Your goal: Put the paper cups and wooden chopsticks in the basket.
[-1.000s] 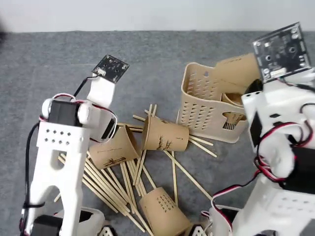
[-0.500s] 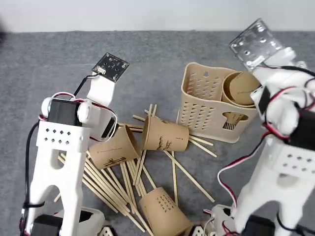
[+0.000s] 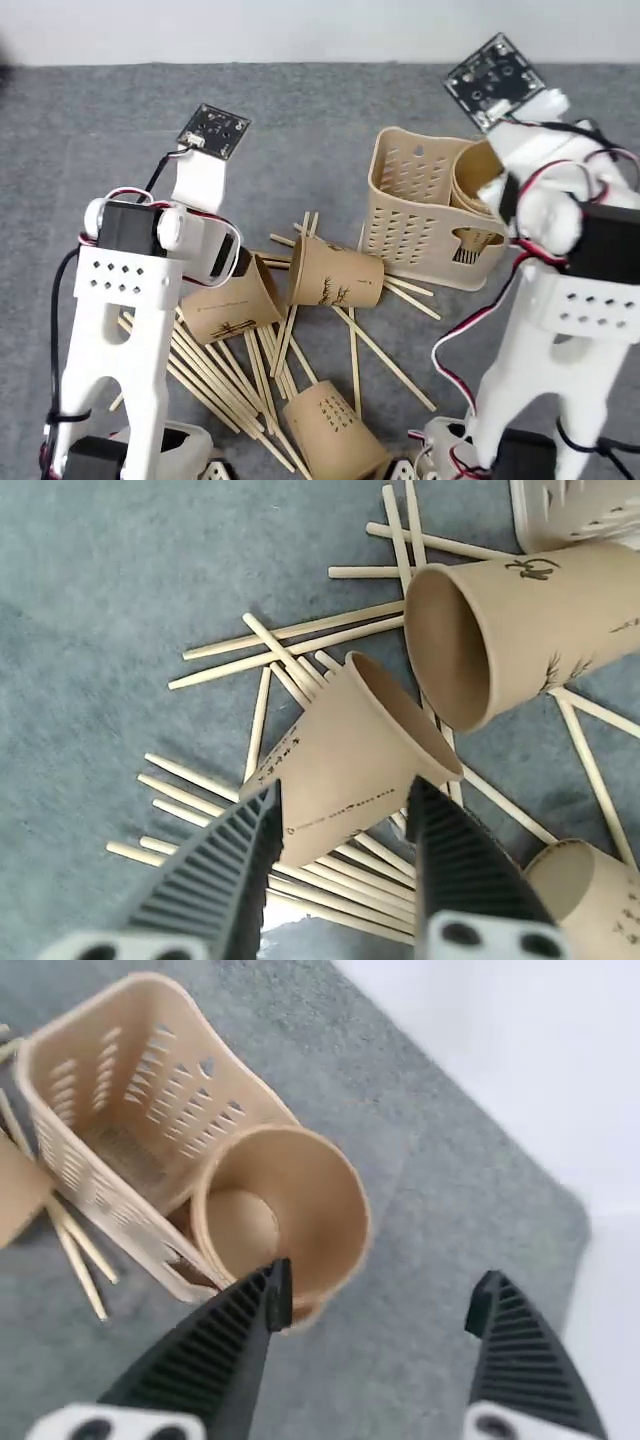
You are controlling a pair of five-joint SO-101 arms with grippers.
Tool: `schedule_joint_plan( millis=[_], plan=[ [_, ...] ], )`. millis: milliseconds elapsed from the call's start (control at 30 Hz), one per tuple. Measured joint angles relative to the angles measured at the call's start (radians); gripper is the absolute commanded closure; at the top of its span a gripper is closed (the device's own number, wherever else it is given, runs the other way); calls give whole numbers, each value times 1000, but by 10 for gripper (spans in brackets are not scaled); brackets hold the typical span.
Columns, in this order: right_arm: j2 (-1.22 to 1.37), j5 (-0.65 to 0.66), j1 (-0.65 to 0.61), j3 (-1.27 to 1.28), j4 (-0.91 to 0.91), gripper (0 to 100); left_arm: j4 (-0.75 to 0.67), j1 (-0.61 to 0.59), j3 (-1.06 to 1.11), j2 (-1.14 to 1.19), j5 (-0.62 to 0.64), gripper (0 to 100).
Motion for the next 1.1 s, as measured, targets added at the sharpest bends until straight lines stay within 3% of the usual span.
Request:
schedule_joint_plan(
  millis=[200,500,767,1100],
  plan=[
    [-64,-81,-23,0,0,700,0,14,0,2,8,786],
    [-241,-212,-25,43,77,700,0,152,0,37,77,789],
    [-348,-218,6,256,77,700,-2,160,0,290,95,791],
    [-445,-218,12,298,77,700,-20,141,0,316,121,851]
  ],
)
